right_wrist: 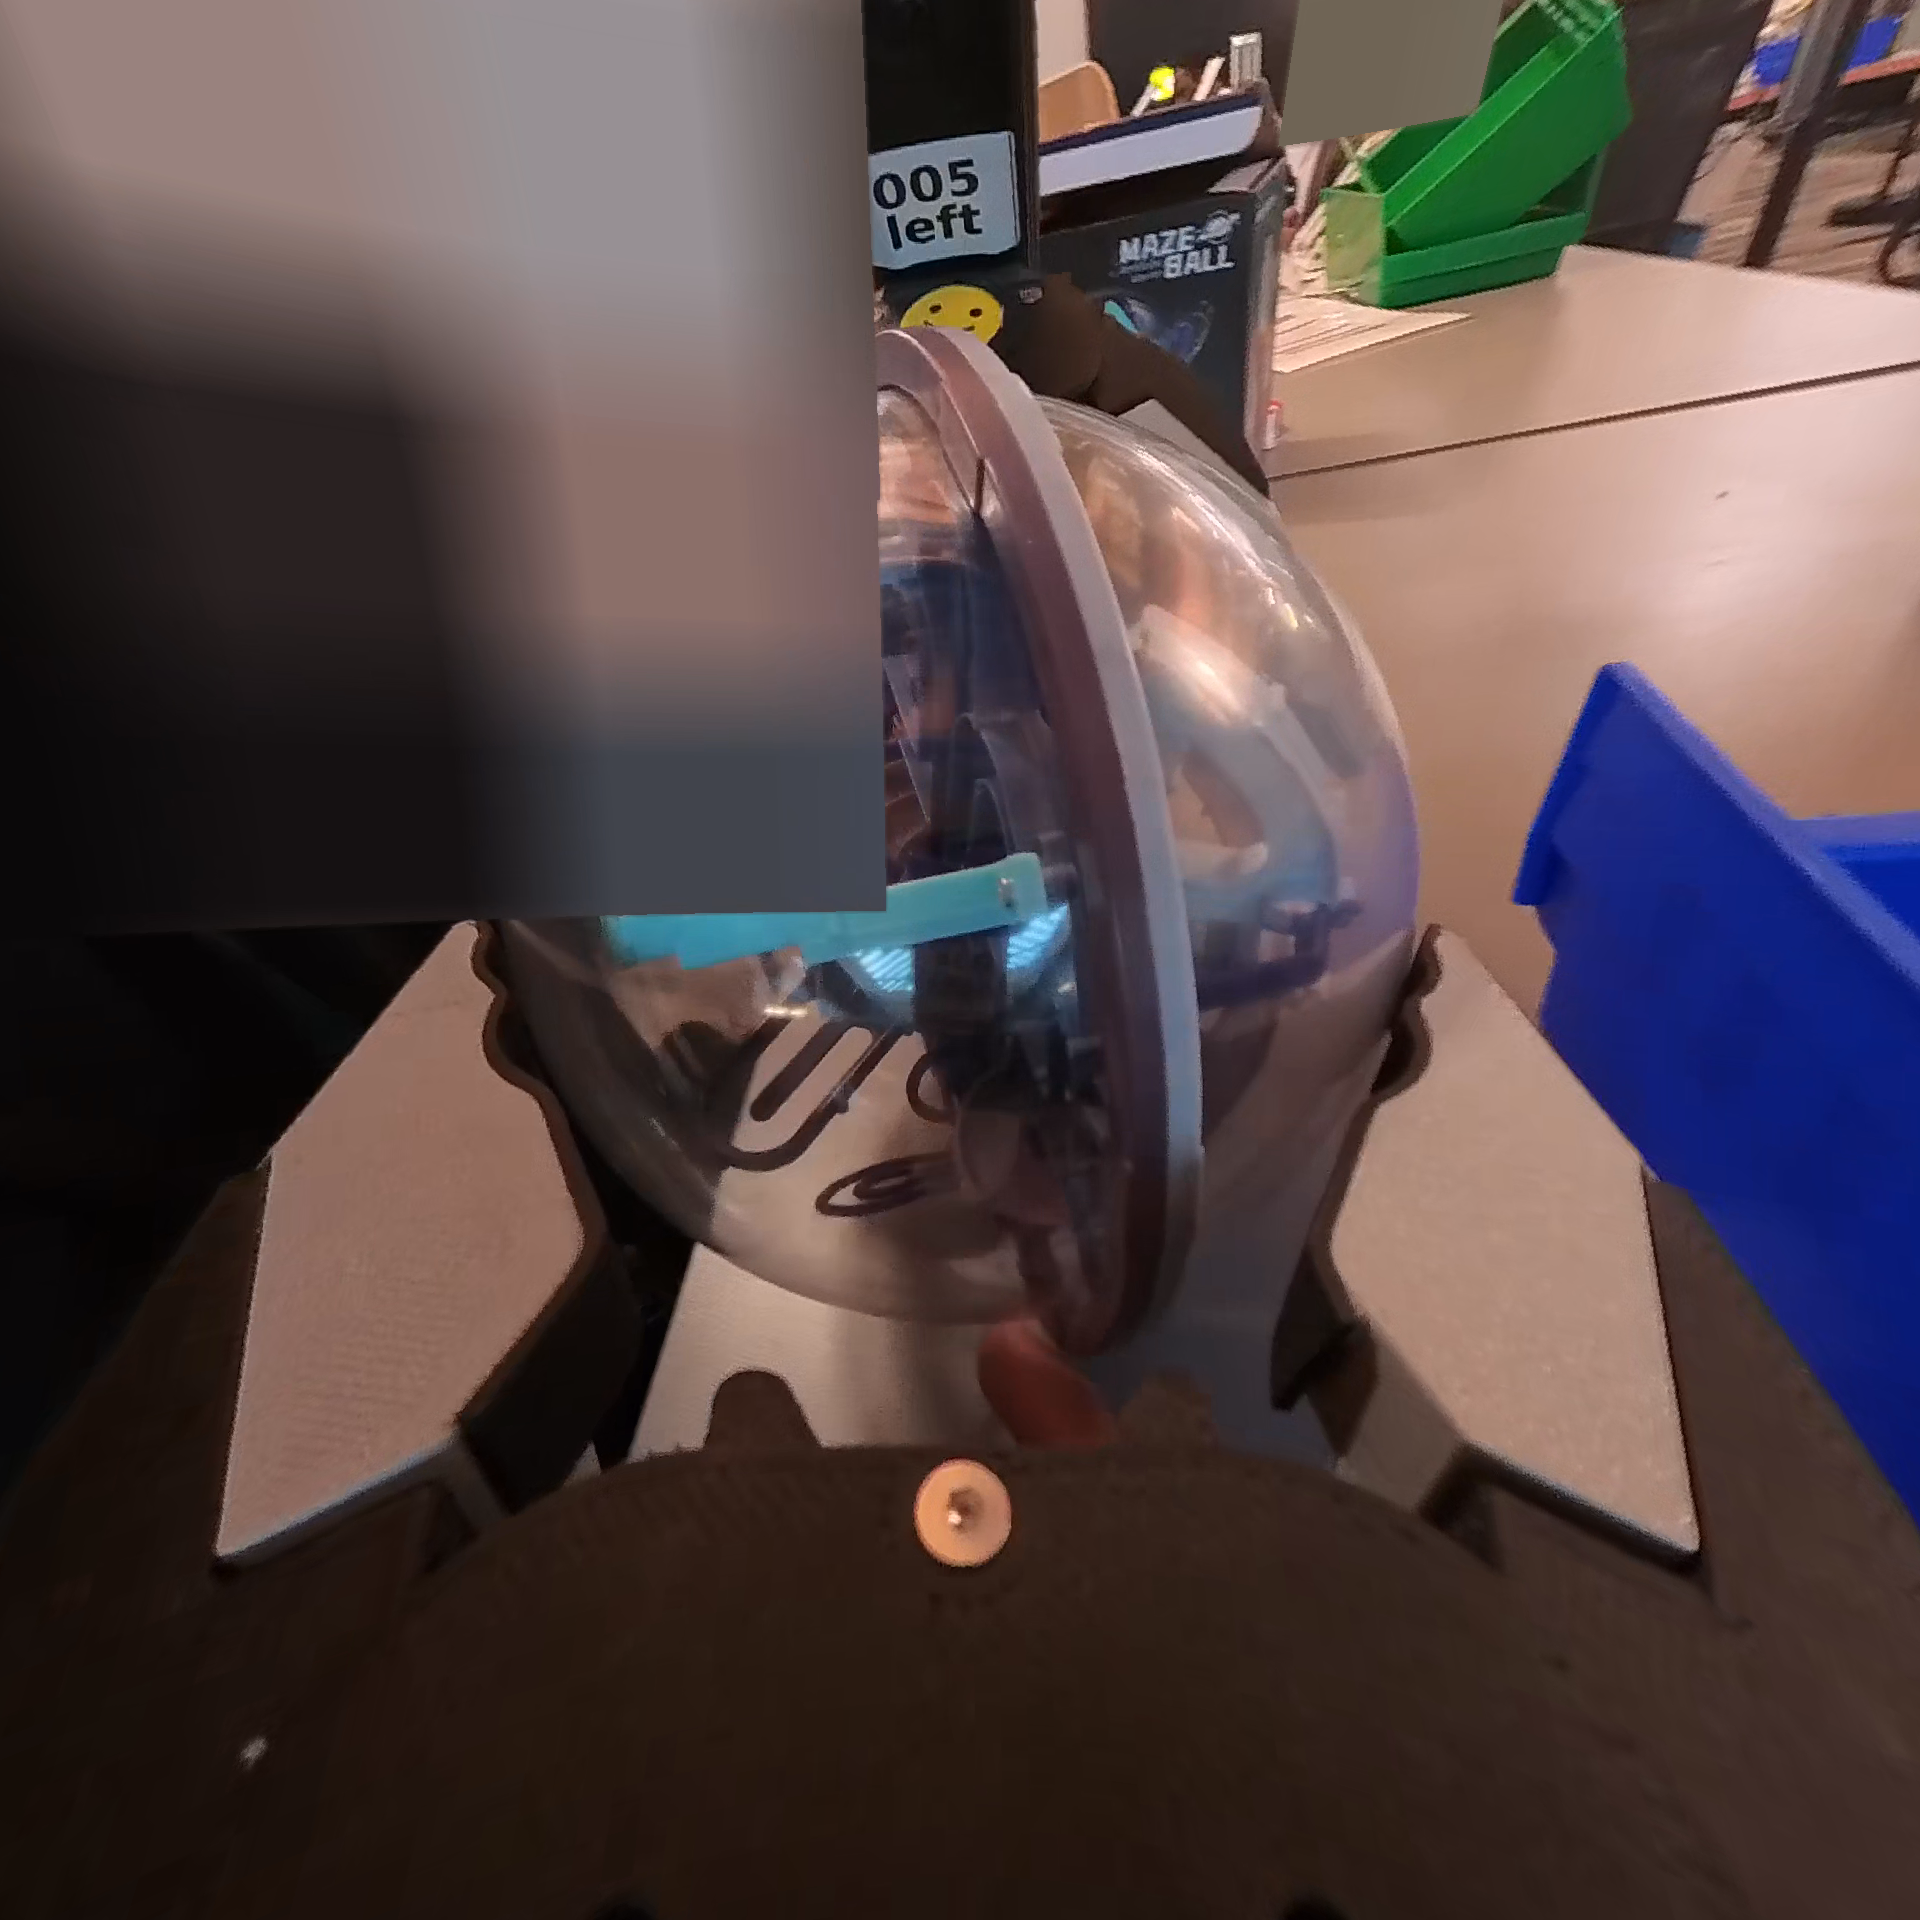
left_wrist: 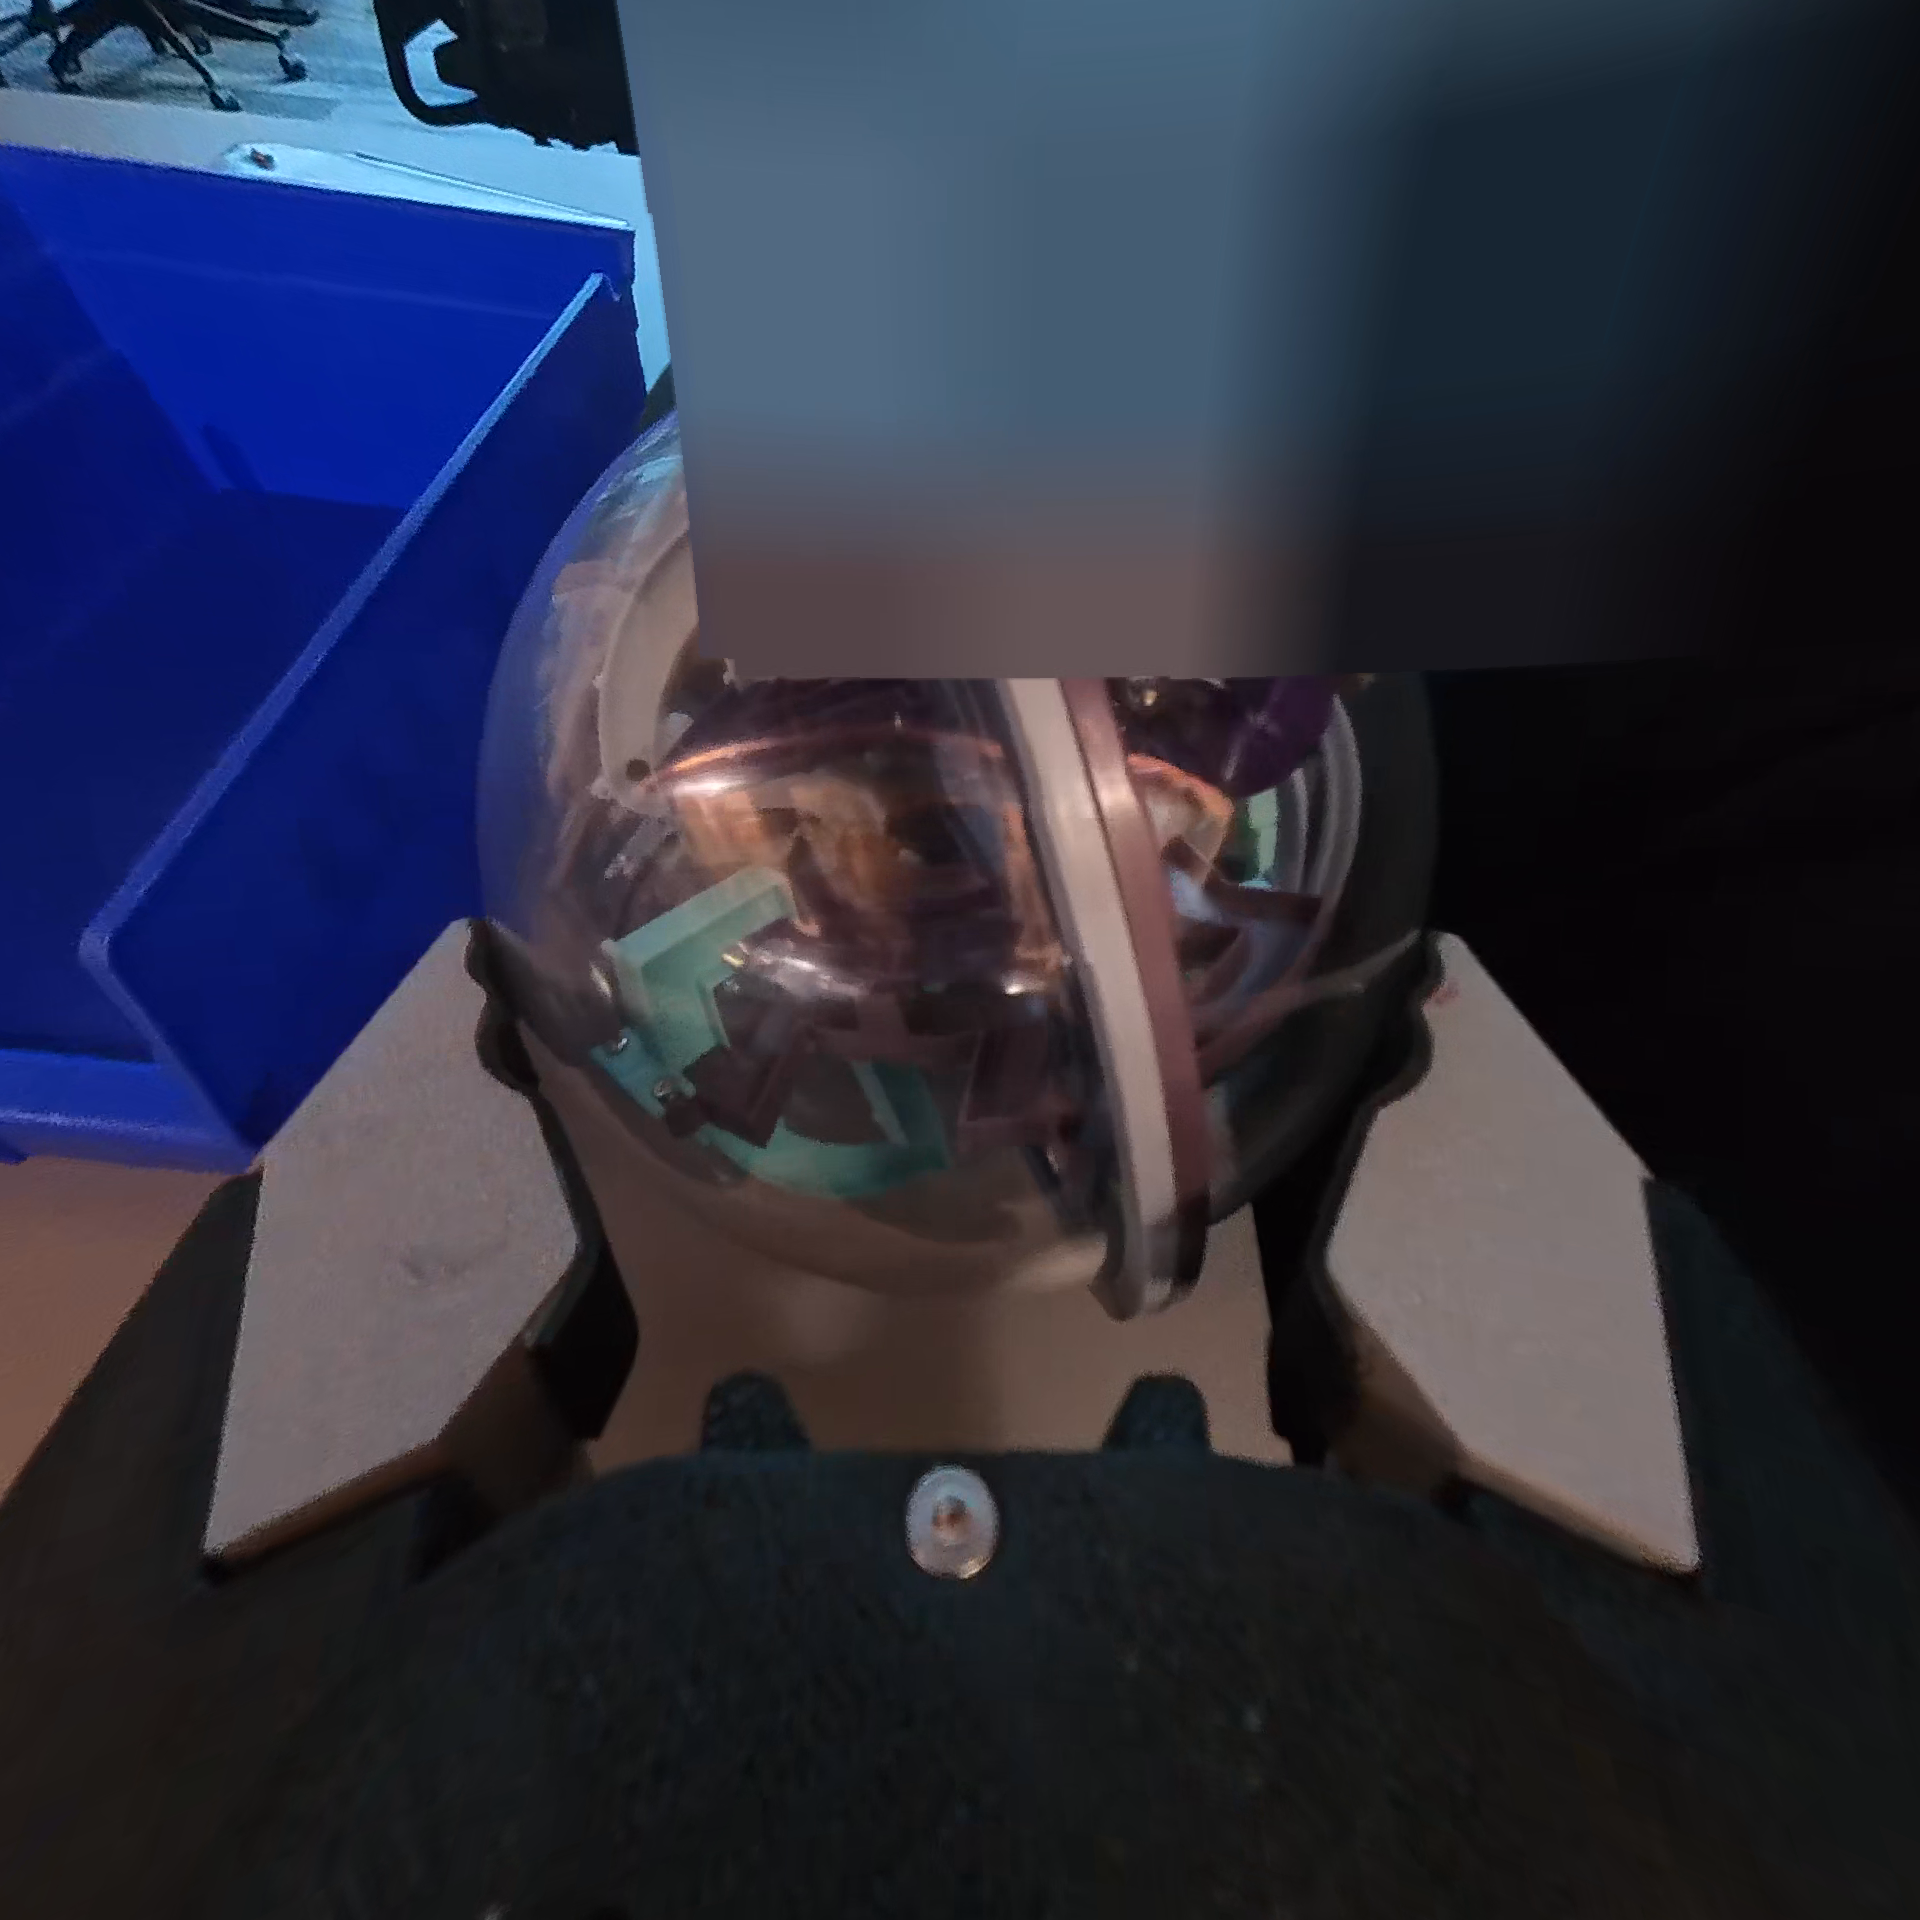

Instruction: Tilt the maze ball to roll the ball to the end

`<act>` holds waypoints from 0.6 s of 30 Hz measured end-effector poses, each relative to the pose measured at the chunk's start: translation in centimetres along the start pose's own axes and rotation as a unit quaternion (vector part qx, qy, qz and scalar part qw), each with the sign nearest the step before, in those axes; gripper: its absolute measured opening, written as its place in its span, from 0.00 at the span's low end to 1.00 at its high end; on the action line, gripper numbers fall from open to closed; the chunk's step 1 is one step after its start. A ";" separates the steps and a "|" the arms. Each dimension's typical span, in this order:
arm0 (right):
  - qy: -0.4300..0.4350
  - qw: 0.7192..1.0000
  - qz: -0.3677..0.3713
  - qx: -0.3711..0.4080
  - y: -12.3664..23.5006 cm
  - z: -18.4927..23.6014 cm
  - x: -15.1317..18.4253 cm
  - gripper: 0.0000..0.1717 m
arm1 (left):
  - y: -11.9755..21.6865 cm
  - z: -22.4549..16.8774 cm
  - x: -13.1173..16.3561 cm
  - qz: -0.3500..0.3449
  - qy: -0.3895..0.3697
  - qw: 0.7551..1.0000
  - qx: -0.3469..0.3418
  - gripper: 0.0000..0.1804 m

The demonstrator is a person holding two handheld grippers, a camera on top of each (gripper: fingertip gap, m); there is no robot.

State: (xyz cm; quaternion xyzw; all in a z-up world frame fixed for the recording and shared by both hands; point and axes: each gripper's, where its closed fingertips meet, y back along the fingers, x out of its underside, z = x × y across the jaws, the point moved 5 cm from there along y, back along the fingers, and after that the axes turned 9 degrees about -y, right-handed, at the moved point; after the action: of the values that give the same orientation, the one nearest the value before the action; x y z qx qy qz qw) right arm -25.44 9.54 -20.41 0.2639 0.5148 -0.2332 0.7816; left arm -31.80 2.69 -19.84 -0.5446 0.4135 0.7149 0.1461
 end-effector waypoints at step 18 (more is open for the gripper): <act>0.109 0.990 0.015 0.085 0.1 0.4 0.0 0.92 | -0.3 0.5 0.3 0.067 -0.133 0.989 -0.007 0.88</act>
State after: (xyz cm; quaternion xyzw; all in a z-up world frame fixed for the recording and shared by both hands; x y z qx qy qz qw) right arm -25.09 9.39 -20.30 0.3606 0.5711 -0.2339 0.6994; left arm -32.08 3.19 -20.21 -0.4170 0.4209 0.7919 0.1477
